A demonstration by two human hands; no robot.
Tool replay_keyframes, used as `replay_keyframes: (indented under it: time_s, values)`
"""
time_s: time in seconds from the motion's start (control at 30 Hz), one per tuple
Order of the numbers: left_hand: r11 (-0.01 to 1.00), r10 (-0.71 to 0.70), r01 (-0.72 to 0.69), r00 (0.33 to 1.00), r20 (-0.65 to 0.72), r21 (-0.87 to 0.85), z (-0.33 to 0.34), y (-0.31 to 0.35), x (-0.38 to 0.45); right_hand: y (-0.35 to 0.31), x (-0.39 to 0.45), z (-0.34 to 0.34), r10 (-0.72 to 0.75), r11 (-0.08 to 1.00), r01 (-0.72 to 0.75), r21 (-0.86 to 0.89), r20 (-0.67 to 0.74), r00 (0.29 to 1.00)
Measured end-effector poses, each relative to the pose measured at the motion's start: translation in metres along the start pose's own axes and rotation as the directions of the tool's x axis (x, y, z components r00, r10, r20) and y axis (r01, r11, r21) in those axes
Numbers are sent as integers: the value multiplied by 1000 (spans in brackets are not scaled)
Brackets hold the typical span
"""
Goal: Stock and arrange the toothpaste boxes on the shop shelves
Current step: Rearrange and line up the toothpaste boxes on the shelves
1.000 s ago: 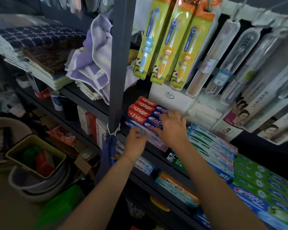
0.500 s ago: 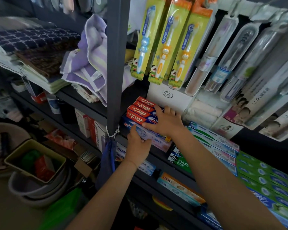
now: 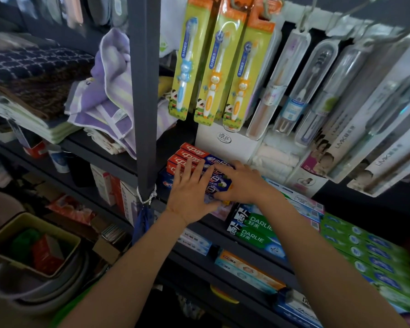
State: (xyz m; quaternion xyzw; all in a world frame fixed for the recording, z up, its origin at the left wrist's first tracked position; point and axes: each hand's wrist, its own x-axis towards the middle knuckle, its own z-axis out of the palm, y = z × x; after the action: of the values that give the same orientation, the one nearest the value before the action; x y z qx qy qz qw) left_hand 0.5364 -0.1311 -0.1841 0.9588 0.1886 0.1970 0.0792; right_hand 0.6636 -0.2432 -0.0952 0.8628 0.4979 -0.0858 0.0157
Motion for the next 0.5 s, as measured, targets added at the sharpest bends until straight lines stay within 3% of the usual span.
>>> replay_keyframes:
  time_s: [0.17, 0.5]
  values:
    - [999, 11, -6, 994, -111, 46, 8, 0, -1, 0, -13, 4, -25, 999, 24, -40, -40, 999]
    - [994, 35, -18, 985, -167, 105, 12, -1, 1, 1, -15, 7, -37, 999, 36, -17, -35, 999]
